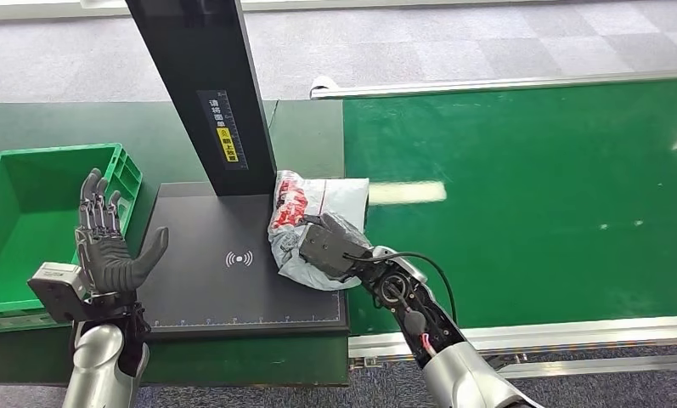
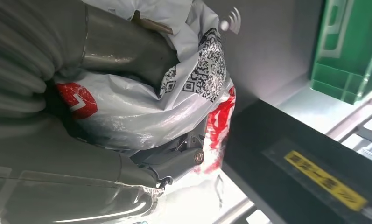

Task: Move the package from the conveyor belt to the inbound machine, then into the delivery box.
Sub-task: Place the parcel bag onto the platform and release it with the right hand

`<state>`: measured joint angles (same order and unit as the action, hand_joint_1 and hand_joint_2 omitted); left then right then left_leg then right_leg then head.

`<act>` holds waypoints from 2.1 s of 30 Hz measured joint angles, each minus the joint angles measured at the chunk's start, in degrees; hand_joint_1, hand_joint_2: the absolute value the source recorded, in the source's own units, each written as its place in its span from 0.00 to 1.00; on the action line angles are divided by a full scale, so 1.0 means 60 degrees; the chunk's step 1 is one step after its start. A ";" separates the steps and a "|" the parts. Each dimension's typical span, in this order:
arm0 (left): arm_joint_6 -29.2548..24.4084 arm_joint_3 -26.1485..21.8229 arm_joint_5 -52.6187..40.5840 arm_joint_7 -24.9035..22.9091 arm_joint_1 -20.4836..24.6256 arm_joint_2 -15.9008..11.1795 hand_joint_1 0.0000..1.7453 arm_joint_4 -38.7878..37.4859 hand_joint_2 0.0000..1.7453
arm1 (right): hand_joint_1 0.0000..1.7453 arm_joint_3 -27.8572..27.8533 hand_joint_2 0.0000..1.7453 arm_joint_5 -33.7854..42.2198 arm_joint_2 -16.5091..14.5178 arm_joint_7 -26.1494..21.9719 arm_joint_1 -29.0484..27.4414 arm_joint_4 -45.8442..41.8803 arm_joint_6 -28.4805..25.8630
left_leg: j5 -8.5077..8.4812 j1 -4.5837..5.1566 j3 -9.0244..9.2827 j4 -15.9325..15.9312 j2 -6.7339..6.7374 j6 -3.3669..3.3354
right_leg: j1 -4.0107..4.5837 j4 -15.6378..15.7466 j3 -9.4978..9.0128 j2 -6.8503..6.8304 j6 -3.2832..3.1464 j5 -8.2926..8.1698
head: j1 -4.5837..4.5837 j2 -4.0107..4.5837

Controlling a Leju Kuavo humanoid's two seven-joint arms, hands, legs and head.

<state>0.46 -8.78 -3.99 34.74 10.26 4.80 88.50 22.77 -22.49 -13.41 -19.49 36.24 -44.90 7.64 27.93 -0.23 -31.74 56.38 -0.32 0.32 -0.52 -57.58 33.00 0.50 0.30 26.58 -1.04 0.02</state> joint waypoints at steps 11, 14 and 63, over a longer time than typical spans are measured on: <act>0.0025 -0.0164 -0.0070 0.0006 0.0045 0.0020 0.00 -0.0020 1.00 | 1.00 0.0605 1.00 -0.0039 -0.0198 0.0573 0.0625 -0.1409 0.0128 | 0.0000 0.0001 -0.0005 0.0000 0.0003 0.0000 | -0.0001 0.0000 0.0005 0.0002 0.0000 0.0000 | 0.0002 0.0000; 0.0035 -0.0205 -0.0074 0.0028 0.0118 0.0023 0.00 -0.0046 1.00 | 1.00 0.0769 1.00 0.0042 -0.0336 0.0767 0.0869 -0.1731 0.0320 | 0.0000 0.0000 -0.0005 0.0000 0.0002 0.0000 | 0.0000 0.0000 0.0006 0.0002 0.0000 0.0000 | 0.0002 0.0000; 0.1518 0.1738 -0.2204 -0.0222 0.0537 -0.0332 0.00 -0.1346 1.00 | 0.00 -0.2685 1.00 0.4433 0.1856 -0.0961 -0.3261 -0.5853 0.1086 | 0.0006 0.0005 -0.0001 0.0005 -0.0010 -0.0004 | -0.0005 0.0011 0.0004 -0.0007 0.0001 0.0001 | -0.0002 0.0000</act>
<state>9.57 1.65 -17.22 33.41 13.49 2.80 80.42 6.66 4.10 -2.27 -25.25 16.68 -80.01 14.15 27.97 -0.20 -31.75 56.41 -0.38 0.29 -0.56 -57.52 33.02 0.46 0.31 26.58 -1.05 0.02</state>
